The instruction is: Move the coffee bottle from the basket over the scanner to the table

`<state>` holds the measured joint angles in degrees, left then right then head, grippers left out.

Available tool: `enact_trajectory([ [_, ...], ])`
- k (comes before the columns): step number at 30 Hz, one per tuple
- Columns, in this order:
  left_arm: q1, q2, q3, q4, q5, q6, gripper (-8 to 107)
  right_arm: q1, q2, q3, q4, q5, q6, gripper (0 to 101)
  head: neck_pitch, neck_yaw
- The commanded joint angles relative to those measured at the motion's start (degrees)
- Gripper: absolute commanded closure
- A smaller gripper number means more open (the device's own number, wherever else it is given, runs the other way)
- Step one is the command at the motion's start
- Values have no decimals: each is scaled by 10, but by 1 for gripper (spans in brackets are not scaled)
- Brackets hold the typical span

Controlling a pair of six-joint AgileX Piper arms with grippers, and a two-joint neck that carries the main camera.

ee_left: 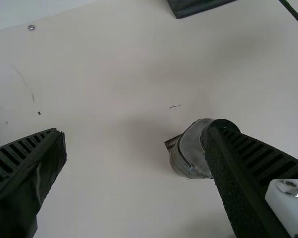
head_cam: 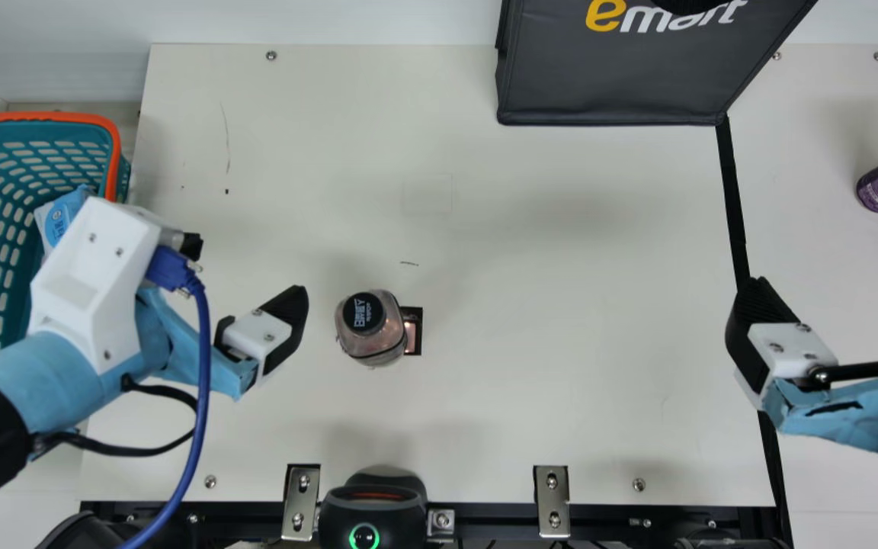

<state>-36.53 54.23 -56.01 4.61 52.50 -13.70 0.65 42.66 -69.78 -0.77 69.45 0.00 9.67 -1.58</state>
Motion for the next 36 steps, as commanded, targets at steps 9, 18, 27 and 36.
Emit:
enact_trajectory([
  [9, -248, 71, -72, 272, 121, -487, 9, 0, 0, 0, 0, 0, 0, 6, -17, 0],
  [18, -385, 167, -81, 356, 174, -704, 9, 0, 0, 0, 0, 1, 0, 6, -17, 0],
  [27, -434, 217, -50, 408, 174, -835, 9, 0, 0, 0, 0, 0, 0, 6, -17, 0],
  [36, -458, 249, -16, 440, 174, -920, 9, 0, 0, 0, 0, 0, 0, 6, -17, 0],
])
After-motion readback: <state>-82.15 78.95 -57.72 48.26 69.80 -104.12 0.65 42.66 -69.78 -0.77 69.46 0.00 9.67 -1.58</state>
